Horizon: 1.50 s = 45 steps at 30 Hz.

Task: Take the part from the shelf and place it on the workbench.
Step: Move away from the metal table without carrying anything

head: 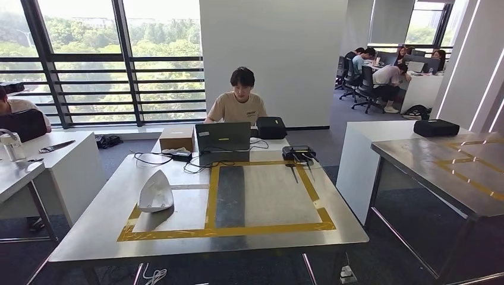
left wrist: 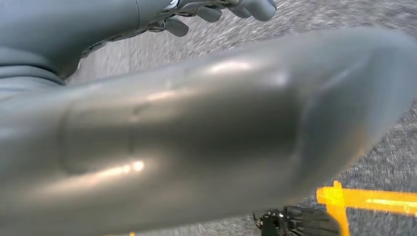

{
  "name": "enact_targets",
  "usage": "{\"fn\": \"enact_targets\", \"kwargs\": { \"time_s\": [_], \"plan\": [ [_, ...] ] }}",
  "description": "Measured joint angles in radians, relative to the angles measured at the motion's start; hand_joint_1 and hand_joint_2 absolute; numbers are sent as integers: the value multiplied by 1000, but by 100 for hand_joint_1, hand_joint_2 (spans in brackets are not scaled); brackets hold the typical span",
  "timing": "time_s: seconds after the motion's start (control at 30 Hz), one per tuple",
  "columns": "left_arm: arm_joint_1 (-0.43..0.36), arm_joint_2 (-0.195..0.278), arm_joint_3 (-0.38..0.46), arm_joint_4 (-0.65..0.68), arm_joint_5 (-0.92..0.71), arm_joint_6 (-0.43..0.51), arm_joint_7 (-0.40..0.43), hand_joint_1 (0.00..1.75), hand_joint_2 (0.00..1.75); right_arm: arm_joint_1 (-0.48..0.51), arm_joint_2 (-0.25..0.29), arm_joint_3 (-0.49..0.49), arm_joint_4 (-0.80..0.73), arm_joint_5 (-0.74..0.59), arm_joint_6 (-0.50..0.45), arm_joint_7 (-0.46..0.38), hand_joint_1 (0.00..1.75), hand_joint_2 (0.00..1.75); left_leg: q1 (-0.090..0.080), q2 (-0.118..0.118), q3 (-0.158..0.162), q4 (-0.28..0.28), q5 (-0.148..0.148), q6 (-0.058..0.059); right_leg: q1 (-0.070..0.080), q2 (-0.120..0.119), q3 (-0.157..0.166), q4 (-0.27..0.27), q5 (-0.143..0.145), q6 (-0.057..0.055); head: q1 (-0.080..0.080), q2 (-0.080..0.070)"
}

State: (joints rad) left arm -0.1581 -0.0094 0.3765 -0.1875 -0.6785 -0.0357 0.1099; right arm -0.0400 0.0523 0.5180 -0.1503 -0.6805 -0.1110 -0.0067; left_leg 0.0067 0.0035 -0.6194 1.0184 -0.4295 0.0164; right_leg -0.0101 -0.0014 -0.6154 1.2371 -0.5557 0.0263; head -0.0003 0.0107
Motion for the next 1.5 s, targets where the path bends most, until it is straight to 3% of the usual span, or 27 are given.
{"fn": "enact_targets", "kwargs": {
  "time_s": [0.07,0.1,0.13,0.23,0.27,0.37,0.4,0.43,0.47,0.53,0.6,0.67,0.73,0.77,0.87,0.9,0.93,1.0,1.07,1.13,1.17,1.23,1.27,1.33,1.4,1.43,1.5],
  "plan": [
    [-22,-14,-39,0,-39,-8,9,0,0,-3,0,0,0,-7,-11,13,0,0,-1,1,-26,11,18,-8,4,0,101,-140,10,-9,1,0],
    [-31,-23,-59,0,-60,-11,12,0,0,-3,0,0,0,-10,-18,21,0,0,-2,2,-32,13,26,-13,7,1,132,-192,2,-15,0,0],
    [-38,-34,-80,0,-82,-15,12,0,0,-4,1,0,0,-14,-26,31,0,0,-2,3,-35,12,36,-18,9,1,143,-220,-8,-22,0,0],
    [-45,-64,-143,3,-150,-40,5,0,0,-5,4,-1,0,-24,-49,57,0,0,-2,0,-44,7,49,-35,6,0,122,-232,19,-45,-1,-1],
    [-44,-71,-164,4,-172,-53,-1,0,0,-6,5,-1,0,-26,-54,63,0,0,-1,-1,-54,24,22,-40,3,-2,110,-236,34,-53,-2,-1],
    [-36,-85,-222,7,-214,-85,-18,0,0,-6,10,-1,0,-30,-64,72,0,0,3,-3,-88,173,-125,-52,2,-3,66,-236,76,-62,-6,0],
    [-32,-85,-235,8,-214,-86,-17,0,0,-5,11,-1,0,-31,-66,72,0,0,4,-3,-92,230,-151,-56,2,-3,50,-234,88,-61,-7,0],
    [-26,-84,-242,9,-209,-81,-12,0,0,-5,12,-1,0,-32,-67,71,0,0,4,-3,-85,267,-153,-58,2,-4,35,-231,99,-60,-8,0],
    [-17,-82,-246,9,-197,-71,-3,0,0,-5,12,-1,0,-33,-68,70,0,0,5,-3,-63,271,-136,-59,2,-4,18,-228,110,-57,-8,0],
    [2,-75,-246,10,-167,-39,22,0,0,-4,12,-2,0,-35,-68,65,0,0,8,-3,29,173,-101,-58,1,-4,-10,-220,128,-50,-9,0],
    [22,-65,-243,10,-137,-10,45,0,0,-2,11,-2,0,-34,-65,58,0,0,4,-6,123,37,-111,-50,2,-4,-25,-214,144,-38,-9,0],
    [42,-52,-237,11,-114,3,57,0,0,-2,10,-2,0,-32,-60,50,0,0,-2,-9,148,-14,-124,-34,3,-5,-27,-218,160,-25,-8,0],
    [61,-37,-227,12,-101,5,61,0,0,0,9,-2,0,-28,-55,41,0,0,-2,-7,133,-15,-107,-15,0,-4,-32,-219,166,-11,-7,0],
    [67,-30,-221,13,-95,6,61,0,0,2,8,-1,1,-27,-53,39,0,0,-1,-5,123,-17,-96,-6,-2,-3,-40,-203,142,-5,-6,0],
    [81,-14,-203,14,-86,7,50,0,0,3,8,-1,1,-24,-51,32,0,0,-1,-1,80,-17,-57,10,-4,-1,-87,-44,-12,5,-3,0],
    [85,-11,-199,14,-85,9,43,0,0,2,8,-1,1,-23,-51,30,0,0,-3,-1,64,-15,-44,10,-4,-1,-98,19,-46,6,-2,0],
    [89,-10,-195,14,-83,12,34,0,0,1,7,-1,1,-23,-51,29,0,0,-4,-1,47,-13,-31,10,-3,0,-96,62,-55,6,-2,0],
    [93,-12,-189,14,-78,21,15,0,0,0,7,-1,1,-23,-51,28,0,0,-5,-1,12,-6,-8,7,-1,0,-40,42,-14,1,-1,0],
    [92,-17,-185,13,-73,28,-5,0,0,-3,7,-1,0,-21,-51,28,0,0,-7,-1,-16,1,10,1,4,0,74,-102,14,-10,1,0],
    [90,-25,-183,13,-75,29,-24,0,0,-6,6,0,0,-20,-53,32,0,0,-7,-1,-28,1,29,-8,11,1,146,-218,4,-22,-1,0],
    [88,-30,-183,13,-80,28,-32,0,0,-7,6,1,0,-20,-54,35,0,0,-6,-1,-30,-2,39,-14,15,2,153,-241,-1,-27,-1,0],
    [86,-39,-183,13,-99,21,-45,0,0,-7,7,2,0,-18,-57,45,0,0,-5,-2,-35,-8,54,-27,13,0,138,-249,19,-41,-1,0],
    [85,-42,-183,14,-110,17,-49,0,0,-8,7,3,0,-17,-59,49,0,0,-5,-4,-43,-1,41,-32,10,-1,130,-253,30,-50,-2,0],
    [83,-48,-186,14,-133,9,-55,0,0,-10,9,3,0,-16,-62,54,0,0,-1,-6,-67,68,-40,-42,5,-4,107,-257,56,-62,-6,0],
    [76,-51,-192,14,-153,0,-57,0,0,-9,9,4,0,-16,-64,59,0,0,2,-6,-91,197,-130,-51,4,-5,80,-254,78,-63,-9,0],
    [72,-51,-195,14,-161,-4,-56,0,0,-9,10,4,0,-16,-64,60,0,0,4,-5,-94,247,-145,-55,4,-6,66,-250,88,-61,-10,0],
    [66,-52,-200,14,-174,-11,-48,0,0,-9,10,4,0,-16,-66,61,0,0,8,-5,-53,253,-116,-61,1,-8,36,-240,105,-55,-10,0]
  ]
}}
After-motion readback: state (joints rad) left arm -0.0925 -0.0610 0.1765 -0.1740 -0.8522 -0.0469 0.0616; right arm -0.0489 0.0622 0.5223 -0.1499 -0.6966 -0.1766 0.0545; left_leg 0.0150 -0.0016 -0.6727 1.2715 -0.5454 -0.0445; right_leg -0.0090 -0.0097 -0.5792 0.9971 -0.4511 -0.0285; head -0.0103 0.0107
